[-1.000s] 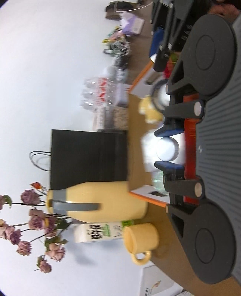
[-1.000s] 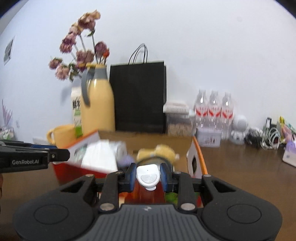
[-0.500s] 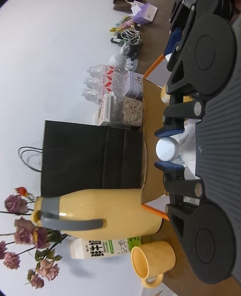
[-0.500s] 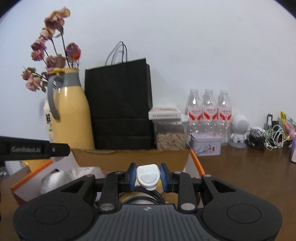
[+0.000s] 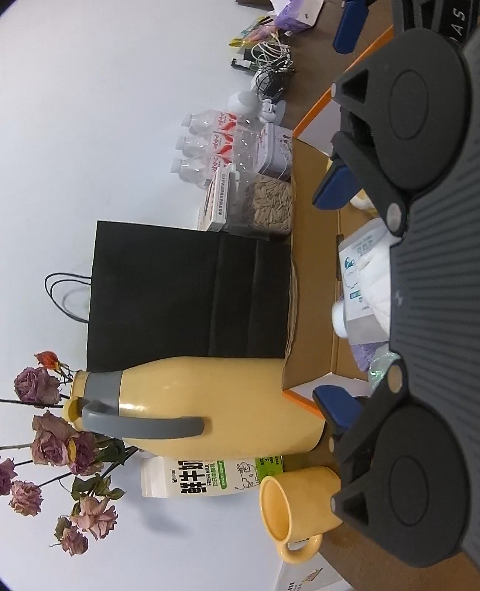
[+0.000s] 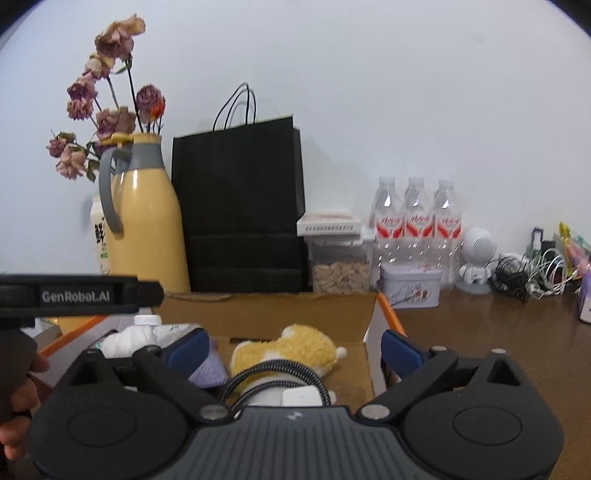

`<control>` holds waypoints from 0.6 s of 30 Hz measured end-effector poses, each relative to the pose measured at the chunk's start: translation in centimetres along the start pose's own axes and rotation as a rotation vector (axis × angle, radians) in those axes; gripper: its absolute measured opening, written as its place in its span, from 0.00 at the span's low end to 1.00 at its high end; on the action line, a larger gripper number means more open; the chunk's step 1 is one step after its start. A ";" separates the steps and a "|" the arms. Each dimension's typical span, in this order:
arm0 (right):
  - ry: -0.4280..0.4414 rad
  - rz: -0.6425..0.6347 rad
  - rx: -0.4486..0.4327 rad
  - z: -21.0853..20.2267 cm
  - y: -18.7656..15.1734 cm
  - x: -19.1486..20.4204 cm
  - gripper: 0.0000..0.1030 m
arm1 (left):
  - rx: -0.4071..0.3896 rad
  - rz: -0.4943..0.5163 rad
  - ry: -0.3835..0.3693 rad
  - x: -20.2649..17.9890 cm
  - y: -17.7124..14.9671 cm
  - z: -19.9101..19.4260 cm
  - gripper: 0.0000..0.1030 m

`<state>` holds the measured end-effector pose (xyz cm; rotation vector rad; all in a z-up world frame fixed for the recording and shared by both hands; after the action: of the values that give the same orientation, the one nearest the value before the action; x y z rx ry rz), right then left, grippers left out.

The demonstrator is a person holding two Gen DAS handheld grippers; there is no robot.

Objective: Organize objects
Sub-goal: 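Carry both held caps into the cardboard box and open both tools, then lift both tools out of the box and move toward the table items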

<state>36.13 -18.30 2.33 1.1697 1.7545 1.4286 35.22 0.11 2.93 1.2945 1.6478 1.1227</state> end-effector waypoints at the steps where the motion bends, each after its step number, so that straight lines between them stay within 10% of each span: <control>1: 0.000 0.000 0.000 0.0 0.0 0.0 0.97 | 0.000 0.002 -0.001 -0.1 0.0 0.0 1.00; 18: 0.016 -0.064 -0.005 -2.2 -0.5 1.1 1.00 | -0.064 -0.019 0.004 1.0 -0.8 -3.6 1.00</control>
<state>33.66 -18.35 2.52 1.0924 1.7822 1.4075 31.44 0.37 3.34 1.2350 1.6109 1.1576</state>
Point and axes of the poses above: each gripper's, at about its wrist camera, not at the fingertips, and z roughly the way its jaws point, x to its left, y to its top, the point moved 4 cm from there along z, roughly the way its jaws point, and after that the axes turned 7 degrees about y, right-handed, at the moved point
